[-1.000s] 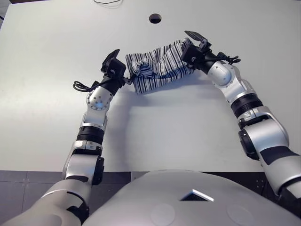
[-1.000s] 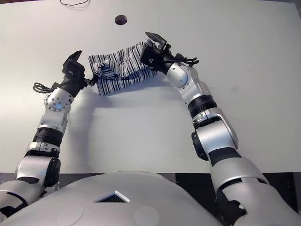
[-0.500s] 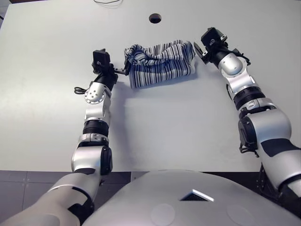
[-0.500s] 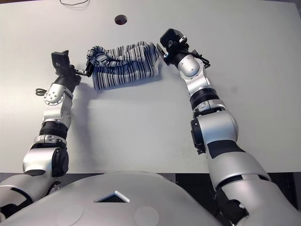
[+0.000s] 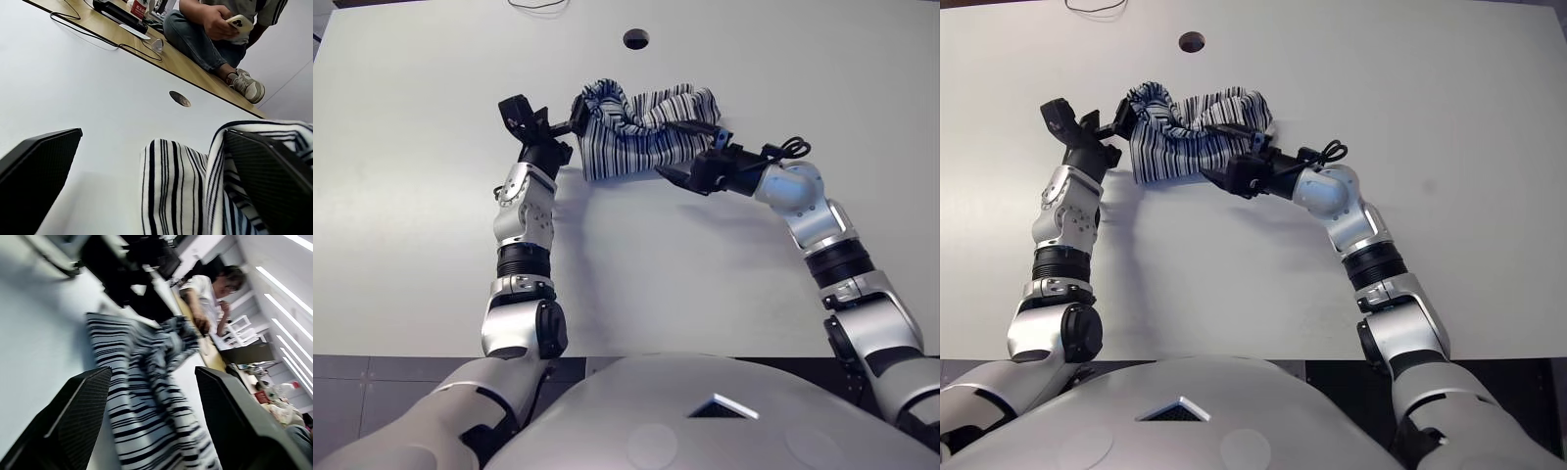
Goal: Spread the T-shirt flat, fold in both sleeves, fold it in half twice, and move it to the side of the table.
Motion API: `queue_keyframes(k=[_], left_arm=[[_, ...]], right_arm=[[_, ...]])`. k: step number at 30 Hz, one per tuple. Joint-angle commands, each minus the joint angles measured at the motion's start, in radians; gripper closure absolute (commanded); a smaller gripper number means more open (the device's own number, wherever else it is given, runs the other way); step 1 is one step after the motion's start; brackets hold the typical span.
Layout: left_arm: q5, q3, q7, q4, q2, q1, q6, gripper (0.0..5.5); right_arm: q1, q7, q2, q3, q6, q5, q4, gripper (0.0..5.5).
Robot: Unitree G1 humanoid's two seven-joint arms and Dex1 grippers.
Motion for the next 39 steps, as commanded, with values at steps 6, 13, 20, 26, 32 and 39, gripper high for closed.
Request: queue_keyframes(k=[6, 13, 20, 26, 32, 39], left_arm=[[0.000, 0.039, 0.023, 0.062, -0.013, -0.027, -0.001, 0.01], [-0.008, 0.069, 0.026, 0.103, -0.031, -0.020, -0.008, 0.01], [-0.019, 0.113, 0.032, 0.116, -0.028, 0.050, -0.025, 0.01], [-0.001, 0.111, 0.031, 0.072, -0.024, 0.154, -0.060, 0.01], [-0.012, 0.096, -0.007, -0.052, -0.061, 0.246, -0.121, 0.01], [-0.020, 0.102, -0.090, -0.136, -0.070, 0.304, -0.306, 0.01]], right_arm=[[-0.209, -0.175, 0.078, 0.043, 0.033, -0.162, 0.267, 2.36], [-0.310, -0.218, 0.122, 0.054, 0.019, -0.178, 0.436, 2.36], [-0.504, -0.398, 0.235, 0.021, 0.120, -0.189, 0.748, 2.36], [-0.627, -0.495, 0.295, -0.125, 0.306, -0.082, 0.889, 2.36], [-0.597, -0.588, 0.335, -0.231, 0.324, -0.006, 0.899, 2.36], [-0.453, -0.242, 0.431, -0.175, 0.033, 0.023, 0.819, 2.36]])
